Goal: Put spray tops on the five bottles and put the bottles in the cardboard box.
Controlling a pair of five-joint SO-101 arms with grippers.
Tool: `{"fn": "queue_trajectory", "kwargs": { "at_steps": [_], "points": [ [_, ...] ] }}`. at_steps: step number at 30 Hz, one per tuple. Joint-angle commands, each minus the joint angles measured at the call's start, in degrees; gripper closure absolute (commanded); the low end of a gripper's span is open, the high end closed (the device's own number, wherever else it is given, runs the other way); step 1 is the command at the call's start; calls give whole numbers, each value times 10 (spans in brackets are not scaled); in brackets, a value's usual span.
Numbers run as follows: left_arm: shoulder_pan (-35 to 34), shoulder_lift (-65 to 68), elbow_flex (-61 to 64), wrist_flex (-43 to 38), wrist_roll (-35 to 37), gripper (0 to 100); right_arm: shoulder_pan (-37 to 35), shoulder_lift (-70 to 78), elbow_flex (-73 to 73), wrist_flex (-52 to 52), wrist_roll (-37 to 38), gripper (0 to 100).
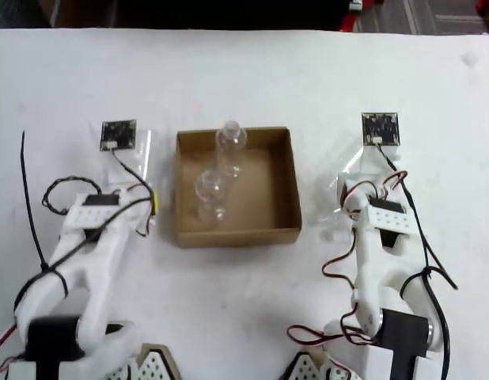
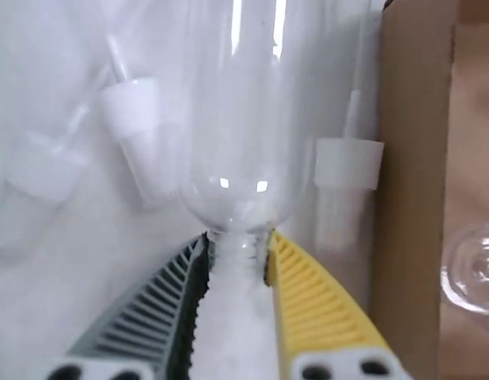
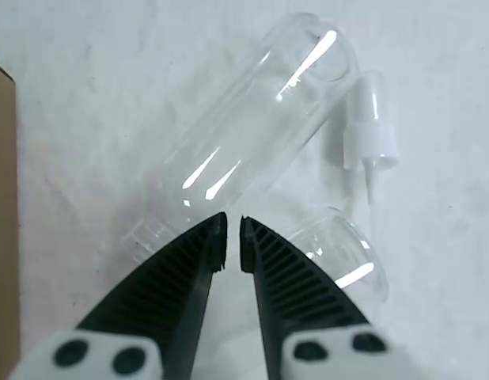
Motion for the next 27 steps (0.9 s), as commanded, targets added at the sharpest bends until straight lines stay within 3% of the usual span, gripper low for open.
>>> {"fn": "queue_trajectory", "kwargs": {
  "at_steps": [1, 9, 18, 23, 27],
  "points": [
    [6, -96, 34, -15, -8, 979, 4, -2, -2, -11, -3, 981],
    [9, -339, 112, 21, -31, 979, 4, -2, -3, -11, -3, 981],
    [11, -614, -2, 334, -140, 966, 4, -3, -3, -11, -3, 981],
    [11, -682, -51, 421, -196, 965, 3, -9, -2, -11, -8, 981],
    [11, -683, -53, 446, -279, 967, -11, -22, -6, -10, -9, 982]
  ]
}}
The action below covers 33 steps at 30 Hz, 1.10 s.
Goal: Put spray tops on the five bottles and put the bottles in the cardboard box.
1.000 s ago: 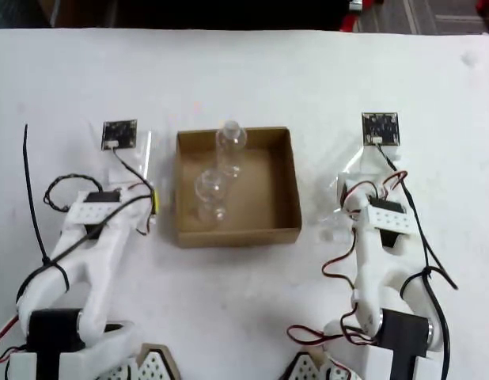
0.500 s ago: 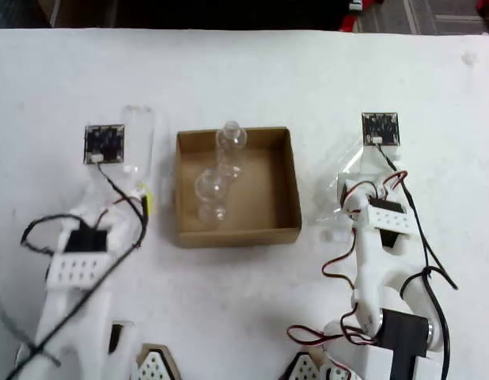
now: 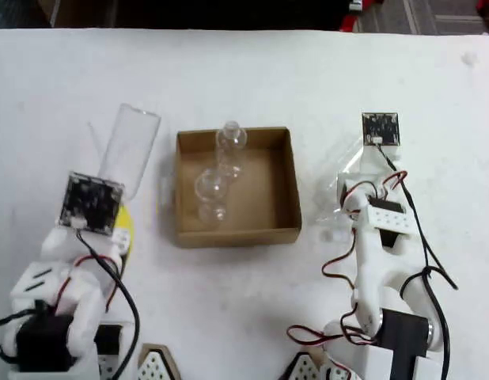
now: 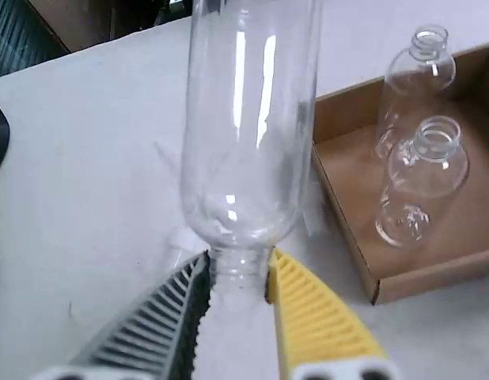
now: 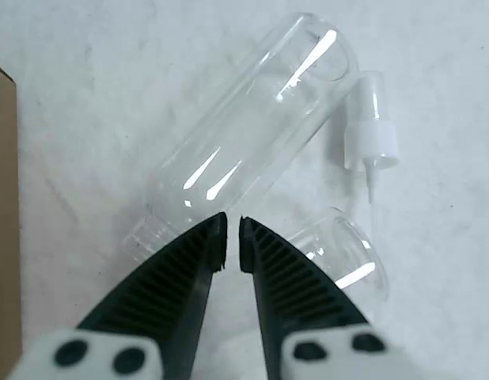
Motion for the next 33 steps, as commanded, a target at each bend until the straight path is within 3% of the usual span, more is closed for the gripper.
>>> {"fn": "queue_trajectory", "kwargs": {
  "at_steps": [1, 5, 10, 14, 20, 24, 33],
  "points": [
    [7, -1, -29, 21, -95, 968, -17, -37, -3, -7, -5, 982],
    [29, -5, -34, 46, -143, 968, -42, -148, 14, 50, -5, 982],
    [145, -5, -30, 77, -160, 968, -95, -384, 43, 151, -6, 982],
    [227, -5, -30, 77, -157, 969, -170, -615, 84, 209, -4, 982],
    [285, -2, -29, 68, -159, 969, -317, -914, 193, 268, 43, 982],
    [304, -1, -27, 54, -159, 969, -376, -875, 182, 320, 72, 982],
    [318, -2, 60, -10, -157, 969, -381, -902, 140, 345, 72, 982]
  ]
}}
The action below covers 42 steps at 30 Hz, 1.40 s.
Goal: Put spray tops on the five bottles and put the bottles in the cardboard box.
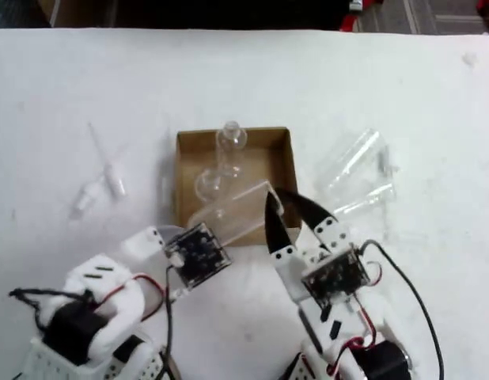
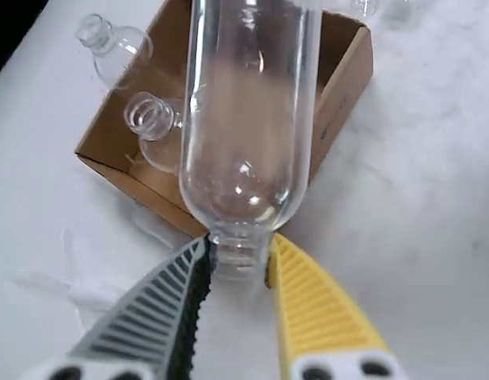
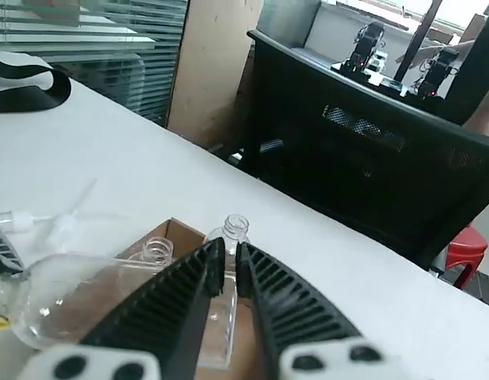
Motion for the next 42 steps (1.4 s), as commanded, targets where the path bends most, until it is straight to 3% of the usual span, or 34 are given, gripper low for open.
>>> {"fn": "queue_trajectory", "kwargs": {
  "at_steps": [1, 10, 17, 24, 28, 34, 42],
  "points": [
    [8, -9, 5, -40, -3, 969, -9, 1, 7, -1, 10, 982],
    [9, -11, -59, -37, -2, 969, -5, 0, 106, -49, 14, 982],
    [9, -9, -101, -35, -2, 969, -5, 0, 111, -38, 14, 982],
    [12, -8, -67, -36, -1, 969, 22, -3, 55, -13, 10, 982],
    [51, -8, -29, -36, -3, 969, 40, -2, -5, 22, 10, 982],
    [131, -11, -34, -36, -2, 969, 42, -1, 109, -76, 10, 982],
    [107, -7, -112, -39, 18, 969, 46, -3, 88, -58, 11, 982]
  ]
}}
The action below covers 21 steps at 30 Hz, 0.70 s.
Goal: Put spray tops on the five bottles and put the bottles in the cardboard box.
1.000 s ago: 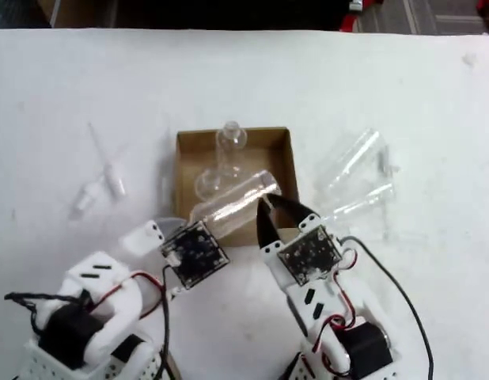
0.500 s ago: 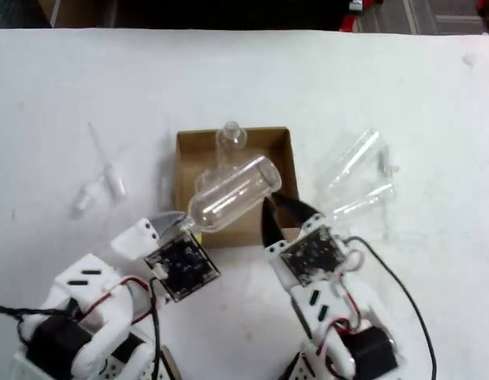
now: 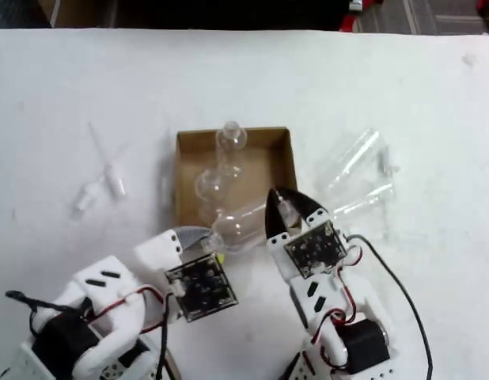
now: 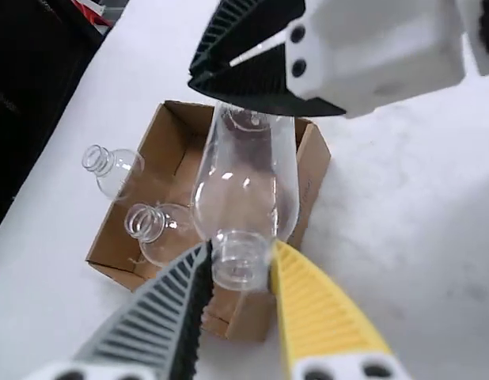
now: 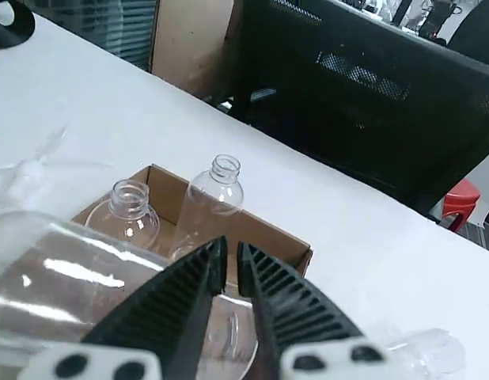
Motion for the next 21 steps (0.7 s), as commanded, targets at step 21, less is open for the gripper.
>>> {"fn": "queue_trajectory", "kwargs": {
  "at_steps": [21],
  "points": [
    [-145, 479, -691, 250, 105, 969, 243, -1, 35, -83, -152, 981]
  ]
}}
